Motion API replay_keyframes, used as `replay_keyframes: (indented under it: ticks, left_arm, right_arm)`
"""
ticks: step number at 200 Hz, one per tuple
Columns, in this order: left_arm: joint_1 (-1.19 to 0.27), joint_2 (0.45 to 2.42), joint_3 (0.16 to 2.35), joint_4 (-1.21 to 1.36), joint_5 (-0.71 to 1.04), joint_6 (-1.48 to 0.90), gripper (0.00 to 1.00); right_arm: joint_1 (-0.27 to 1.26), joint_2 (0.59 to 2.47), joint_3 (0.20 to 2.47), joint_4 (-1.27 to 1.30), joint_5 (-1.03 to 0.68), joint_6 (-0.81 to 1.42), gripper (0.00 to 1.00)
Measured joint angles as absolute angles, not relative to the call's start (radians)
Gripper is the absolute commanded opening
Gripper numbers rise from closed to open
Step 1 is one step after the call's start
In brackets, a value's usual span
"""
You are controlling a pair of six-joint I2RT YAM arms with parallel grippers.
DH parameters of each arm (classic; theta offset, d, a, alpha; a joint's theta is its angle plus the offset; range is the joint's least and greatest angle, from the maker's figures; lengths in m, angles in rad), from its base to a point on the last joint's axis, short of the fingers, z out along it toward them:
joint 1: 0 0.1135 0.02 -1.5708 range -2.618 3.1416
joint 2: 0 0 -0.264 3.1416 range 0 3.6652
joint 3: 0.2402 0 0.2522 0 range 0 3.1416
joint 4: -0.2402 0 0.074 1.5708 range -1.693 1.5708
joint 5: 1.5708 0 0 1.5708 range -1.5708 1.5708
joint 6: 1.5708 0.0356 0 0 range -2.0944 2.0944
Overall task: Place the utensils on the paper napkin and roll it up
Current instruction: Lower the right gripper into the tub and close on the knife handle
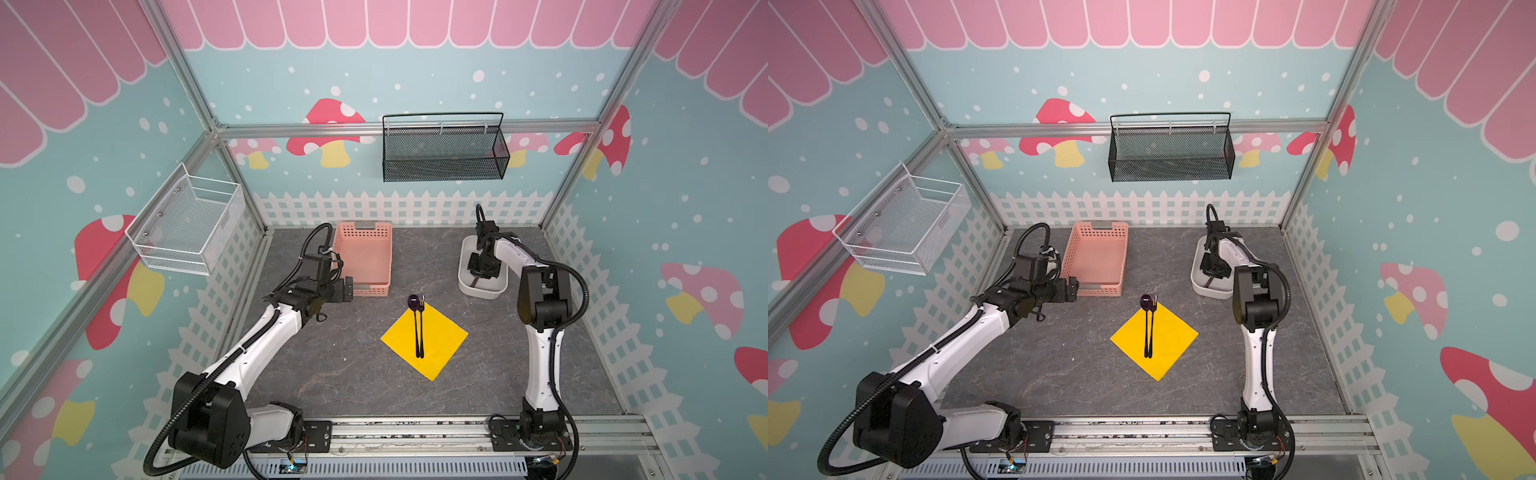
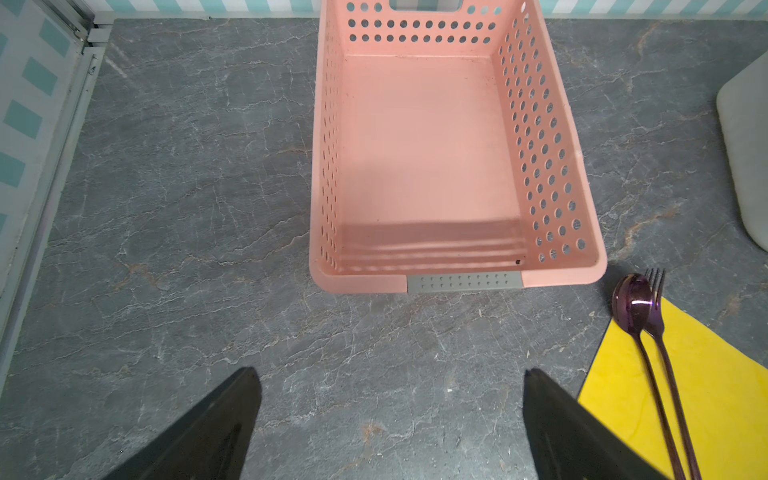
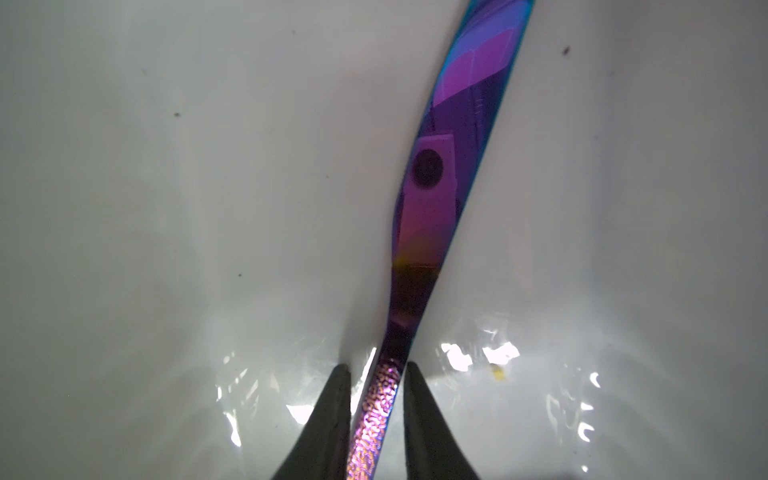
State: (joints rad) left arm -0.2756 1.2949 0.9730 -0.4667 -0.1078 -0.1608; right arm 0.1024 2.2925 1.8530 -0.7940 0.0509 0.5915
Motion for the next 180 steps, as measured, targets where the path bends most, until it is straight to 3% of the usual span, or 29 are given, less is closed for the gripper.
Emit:
replay_keyframes:
  ticks: [116,180]
  left_arm:
    - [-0.284,1.275,1.030,-0.476,-0.098,-0.184,0.98]
    - [-0.382,1.345,1.168,-0.459,-0.027,-0.267,0.97]
  right_arm:
    - [0.098,2.284,1.847,-0.764,0.026,0.574,0.10]
    - [0.098,2.240,1.843,-0.764,0.011,0.550,0.07]
